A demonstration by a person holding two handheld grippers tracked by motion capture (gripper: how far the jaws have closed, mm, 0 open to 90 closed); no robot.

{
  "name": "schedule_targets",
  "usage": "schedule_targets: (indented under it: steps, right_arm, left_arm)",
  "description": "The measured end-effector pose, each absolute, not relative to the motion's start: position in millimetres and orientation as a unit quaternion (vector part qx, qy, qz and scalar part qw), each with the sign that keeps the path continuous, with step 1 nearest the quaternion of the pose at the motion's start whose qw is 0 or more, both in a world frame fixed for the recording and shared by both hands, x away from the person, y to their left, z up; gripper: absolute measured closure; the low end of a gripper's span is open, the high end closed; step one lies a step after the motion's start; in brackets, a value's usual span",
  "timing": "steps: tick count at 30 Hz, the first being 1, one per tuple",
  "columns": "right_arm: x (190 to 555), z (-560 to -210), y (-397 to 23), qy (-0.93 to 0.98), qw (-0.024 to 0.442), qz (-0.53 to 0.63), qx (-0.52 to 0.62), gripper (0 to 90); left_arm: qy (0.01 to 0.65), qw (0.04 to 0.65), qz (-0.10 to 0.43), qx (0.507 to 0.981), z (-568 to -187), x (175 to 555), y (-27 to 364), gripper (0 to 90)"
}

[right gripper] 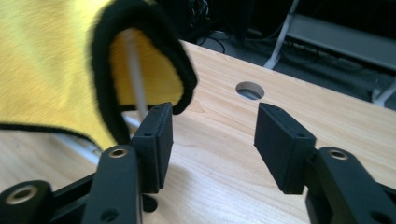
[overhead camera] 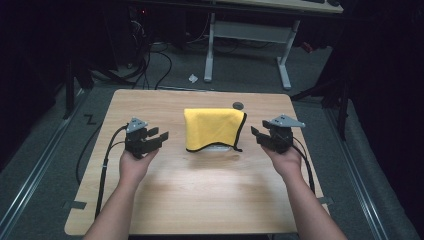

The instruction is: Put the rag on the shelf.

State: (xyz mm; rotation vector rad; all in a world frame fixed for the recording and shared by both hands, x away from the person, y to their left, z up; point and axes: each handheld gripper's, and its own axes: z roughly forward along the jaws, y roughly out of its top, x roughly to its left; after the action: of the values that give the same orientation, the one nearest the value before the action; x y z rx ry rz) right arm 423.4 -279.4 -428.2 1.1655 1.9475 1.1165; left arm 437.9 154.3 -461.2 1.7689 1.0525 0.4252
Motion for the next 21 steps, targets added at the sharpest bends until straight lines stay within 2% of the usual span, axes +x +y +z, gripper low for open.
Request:
schedule_targets:
  steps: [3,7,11,21]
  right_arm:
    - [406.1,-431.6,-275.1,0.731,0.321,0.426,0.426,42.9]
    - [389.6,-434.7,-267.6,0.743,0.321,0.414,0.418,37.6]
    - [369.0,-441.5,-260.2,0.738,0.330,0.430,0.402,38.7]
    - [327.3,-477.7,-235.1,0.762,0.291,0.423,0.395,37.8]
  left_arm:
    - [0.430,0.492,0.177,0.736,-465.8,425.4,154.3,50.0]
    - [0.426,0.497,0.174,0.736,-471.5,407.1,156.4,48.0]
    - [0.421,0.498,0.170,0.739,-476.8,387.1,158.5,45.5]
    - [0.401,0.471,0.156,0.770,-501.8,344.0,148.3,41.9]
